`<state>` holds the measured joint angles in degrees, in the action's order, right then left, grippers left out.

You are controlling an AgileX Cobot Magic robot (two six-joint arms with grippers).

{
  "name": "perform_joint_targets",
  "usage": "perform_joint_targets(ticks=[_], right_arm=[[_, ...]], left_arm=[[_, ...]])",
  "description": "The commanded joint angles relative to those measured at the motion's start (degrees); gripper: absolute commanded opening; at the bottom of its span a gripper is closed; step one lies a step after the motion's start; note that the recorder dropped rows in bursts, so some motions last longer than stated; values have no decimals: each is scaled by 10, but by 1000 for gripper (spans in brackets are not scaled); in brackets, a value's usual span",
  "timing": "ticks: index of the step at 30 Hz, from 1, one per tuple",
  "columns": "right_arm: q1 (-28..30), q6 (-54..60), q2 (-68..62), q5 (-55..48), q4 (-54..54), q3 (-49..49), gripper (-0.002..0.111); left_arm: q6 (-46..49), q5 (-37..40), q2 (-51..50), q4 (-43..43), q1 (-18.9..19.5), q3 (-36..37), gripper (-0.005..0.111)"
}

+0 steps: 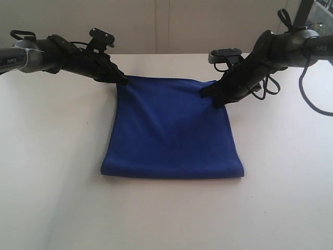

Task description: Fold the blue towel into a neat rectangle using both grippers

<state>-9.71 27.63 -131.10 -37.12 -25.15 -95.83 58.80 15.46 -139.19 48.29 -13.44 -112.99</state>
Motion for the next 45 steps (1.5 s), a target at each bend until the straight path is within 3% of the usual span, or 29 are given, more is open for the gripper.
perform_joint_targets(ticks=[1, 5, 12, 15, 22, 35, 45], right_arm=[[1, 7, -3, 2, 8, -1, 0], [1, 7, -3, 2, 8, -1, 0], [1, 7, -3, 2, 8, -1, 0], [1, 7, -3, 0, 8, -1, 0], [1, 6, 23, 3, 8, -1, 0], [1, 4, 32, 188, 3, -1, 0], [-5, 4, -38, 190, -7, -60, 0]], left_arm=[[-5, 9, 4, 9, 1, 4, 0], [-5, 5, 4, 9, 1, 4, 6], [-1, 4, 4, 9, 1, 4, 51], [-1, 0, 4, 9, 1, 4, 62], [-1, 36, 29, 8, 1, 4, 63], [-61, 256, 68, -60, 1, 4, 56], [-67, 382, 68, -77, 1, 4, 56]])
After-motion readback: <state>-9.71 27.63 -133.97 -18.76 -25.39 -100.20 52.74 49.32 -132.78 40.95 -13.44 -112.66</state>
